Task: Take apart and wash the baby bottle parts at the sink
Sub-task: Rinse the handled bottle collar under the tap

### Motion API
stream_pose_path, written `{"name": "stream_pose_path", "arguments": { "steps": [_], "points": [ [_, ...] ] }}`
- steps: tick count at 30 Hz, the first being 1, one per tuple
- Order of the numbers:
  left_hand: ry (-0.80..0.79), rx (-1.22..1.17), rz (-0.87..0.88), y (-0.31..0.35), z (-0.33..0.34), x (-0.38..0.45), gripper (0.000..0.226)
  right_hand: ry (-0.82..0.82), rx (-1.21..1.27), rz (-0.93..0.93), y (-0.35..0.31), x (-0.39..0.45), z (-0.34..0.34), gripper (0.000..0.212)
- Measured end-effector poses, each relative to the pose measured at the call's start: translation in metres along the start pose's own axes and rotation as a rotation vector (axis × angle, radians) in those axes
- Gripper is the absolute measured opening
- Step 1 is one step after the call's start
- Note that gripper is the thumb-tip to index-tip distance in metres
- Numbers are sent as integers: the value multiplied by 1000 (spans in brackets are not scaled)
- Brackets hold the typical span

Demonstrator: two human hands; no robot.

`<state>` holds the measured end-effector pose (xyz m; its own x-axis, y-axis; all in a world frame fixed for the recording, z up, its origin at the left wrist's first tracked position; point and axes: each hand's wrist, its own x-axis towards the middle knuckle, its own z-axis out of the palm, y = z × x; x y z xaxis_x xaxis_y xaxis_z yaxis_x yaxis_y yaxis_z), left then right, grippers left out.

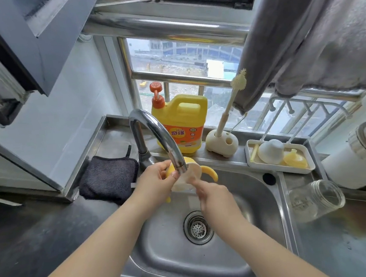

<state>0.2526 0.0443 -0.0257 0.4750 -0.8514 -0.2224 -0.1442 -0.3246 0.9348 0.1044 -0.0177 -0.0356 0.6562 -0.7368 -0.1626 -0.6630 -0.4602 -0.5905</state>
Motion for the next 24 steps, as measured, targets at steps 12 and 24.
{"name": "stream_pose_path", "arguments": {
  "steps": [12,24],
  "points": [
    [26,-89,-59,-1,2,-13,16,-346,1116,410,-14,-9,8,26],
    [38,-124,-61,4,3,-9,27,-110,366,124,-14,-2,10,37]
  ]
}}
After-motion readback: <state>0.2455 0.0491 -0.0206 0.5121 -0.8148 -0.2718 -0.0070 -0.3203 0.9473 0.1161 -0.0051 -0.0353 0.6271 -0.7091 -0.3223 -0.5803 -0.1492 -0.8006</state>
